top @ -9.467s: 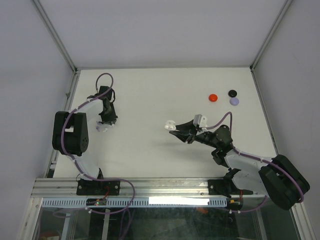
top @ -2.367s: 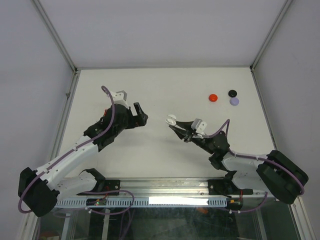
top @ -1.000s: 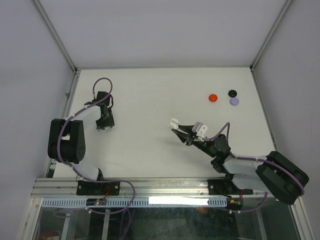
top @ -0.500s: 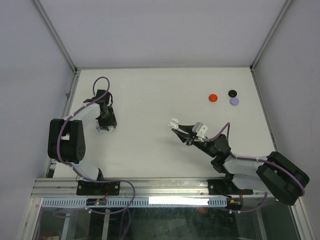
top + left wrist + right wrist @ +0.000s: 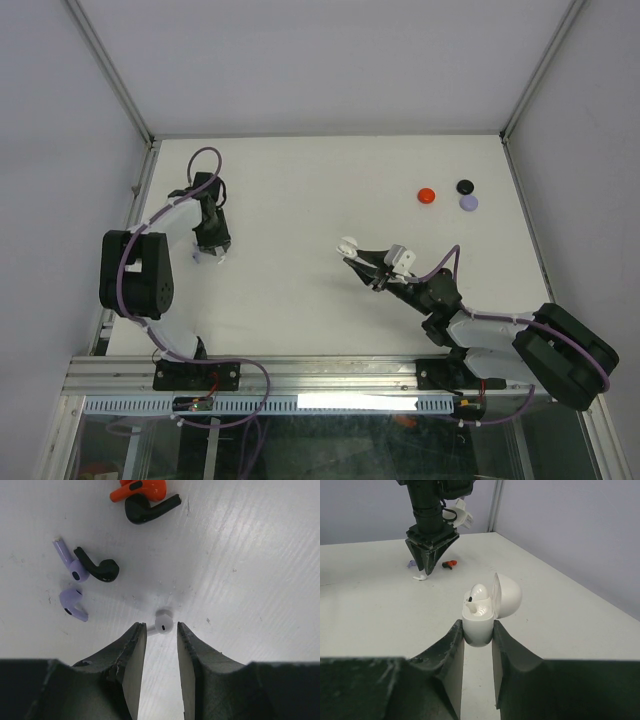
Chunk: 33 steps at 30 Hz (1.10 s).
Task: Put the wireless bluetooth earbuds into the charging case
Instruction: Pick up the earbud from the center of the board.
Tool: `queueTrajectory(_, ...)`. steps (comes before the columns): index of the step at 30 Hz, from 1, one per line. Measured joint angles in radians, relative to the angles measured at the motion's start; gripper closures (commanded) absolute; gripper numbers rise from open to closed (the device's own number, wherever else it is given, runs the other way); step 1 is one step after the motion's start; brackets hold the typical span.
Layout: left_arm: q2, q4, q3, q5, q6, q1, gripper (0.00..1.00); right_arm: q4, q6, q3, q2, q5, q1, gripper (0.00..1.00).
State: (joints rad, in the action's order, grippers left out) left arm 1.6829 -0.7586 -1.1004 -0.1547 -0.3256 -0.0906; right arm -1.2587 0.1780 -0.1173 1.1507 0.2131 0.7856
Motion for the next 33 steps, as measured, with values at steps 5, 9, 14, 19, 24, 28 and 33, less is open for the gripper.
queueTrajectory(5,0.057,-0.010,-0.008,-0.003,0.020,-0.009,0.69,0.000,0.000,0.000,0.000,0.000,0.000,1.00)
queueTrajectory(9,0.083,-0.018,-0.016,-0.004,0.030,-0.019,0.71,0.000,0.000,0.000,0.000,0.000,0.000,1.00)
queueTrajectory(14,0.087,-0.020,-0.020,-0.003,0.032,-0.022,0.75,0.002,0.000,0.000,0.000,0.001,0.000,1.00)
queueTrajectory(19,0.093,-0.023,-0.026,0.000,0.031,-0.029,0.77,0.009,0.000,0.000,0.000,0.001,0.000,1.00)
queueTrajectory(24,0.093,-0.023,-0.026,0.003,0.030,-0.029,0.80,0.015,0.000,0.000,0.000,0.001,0.000,1.00)
queueTrajectory(28,0.093,-0.022,-0.026,0.006,0.027,-0.029,0.86,0.025,0.000,0.000,-0.001,0.002,0.000,1.00)
queueTrajectory(33,0.092,-0.022,-0.026,0.008,0.019,-0.029,0.94,0.031,0.001,0.000,-0.001,0.003,0.000,1.00)
